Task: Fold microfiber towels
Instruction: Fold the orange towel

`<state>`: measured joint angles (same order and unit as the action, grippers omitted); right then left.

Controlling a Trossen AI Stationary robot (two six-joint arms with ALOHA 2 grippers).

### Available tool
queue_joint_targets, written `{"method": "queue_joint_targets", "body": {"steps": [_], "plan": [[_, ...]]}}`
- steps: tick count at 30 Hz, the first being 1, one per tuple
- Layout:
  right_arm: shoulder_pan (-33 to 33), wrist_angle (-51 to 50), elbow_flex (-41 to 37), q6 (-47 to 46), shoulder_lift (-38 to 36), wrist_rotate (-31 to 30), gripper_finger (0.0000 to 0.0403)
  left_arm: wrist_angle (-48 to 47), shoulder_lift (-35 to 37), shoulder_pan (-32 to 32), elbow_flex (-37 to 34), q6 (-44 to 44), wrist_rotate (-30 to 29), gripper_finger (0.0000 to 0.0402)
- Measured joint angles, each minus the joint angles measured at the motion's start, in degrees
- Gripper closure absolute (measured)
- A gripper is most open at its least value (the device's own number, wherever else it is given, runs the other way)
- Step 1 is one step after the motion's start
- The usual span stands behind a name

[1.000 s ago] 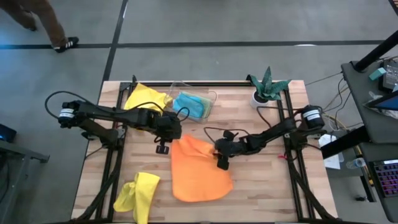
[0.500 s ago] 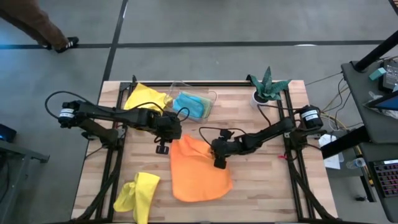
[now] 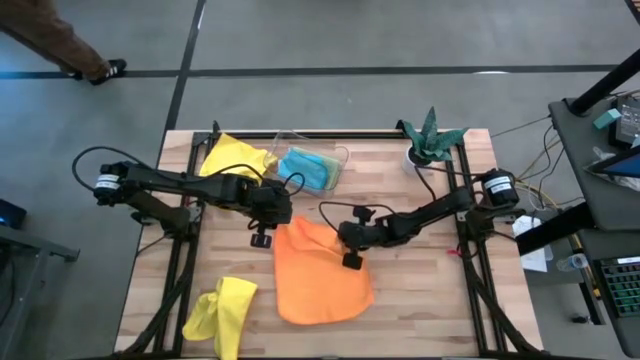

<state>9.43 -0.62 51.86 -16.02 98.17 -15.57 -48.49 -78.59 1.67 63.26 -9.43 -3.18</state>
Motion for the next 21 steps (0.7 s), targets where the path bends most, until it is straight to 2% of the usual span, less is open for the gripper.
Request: {"method": "queue_joint_targets", "body": {"steps": [6, 9, 13, 21], "plan": [[-1.4, -0.6, 0.0, -4.9, 0.0, 0.1, 0.0392, 0.0, 0.0, 0.0, 0.0, 0.0, 0.0, 0.0402], [-2.9, -0.5, 0.0, -7.7, 0.0, 3.3, 0.0374, 0.0, 0.0, 0.0, 0.0, 0.0, 0.0, 0.0402], [-5.1, 0.1, 0.0, -11.7, -0.1, 9.4, 0.0321, 0.0, 0.0, 0.1, 0.0, 0.0, 0.7, 0.0402], [-5.5, 1.1, -0.1, -13.3, -0.1, 9.6, 0.0193, 0.0, 0.0, 0.3, 0.0, 0.0, 1.3, 0.0402]]}}
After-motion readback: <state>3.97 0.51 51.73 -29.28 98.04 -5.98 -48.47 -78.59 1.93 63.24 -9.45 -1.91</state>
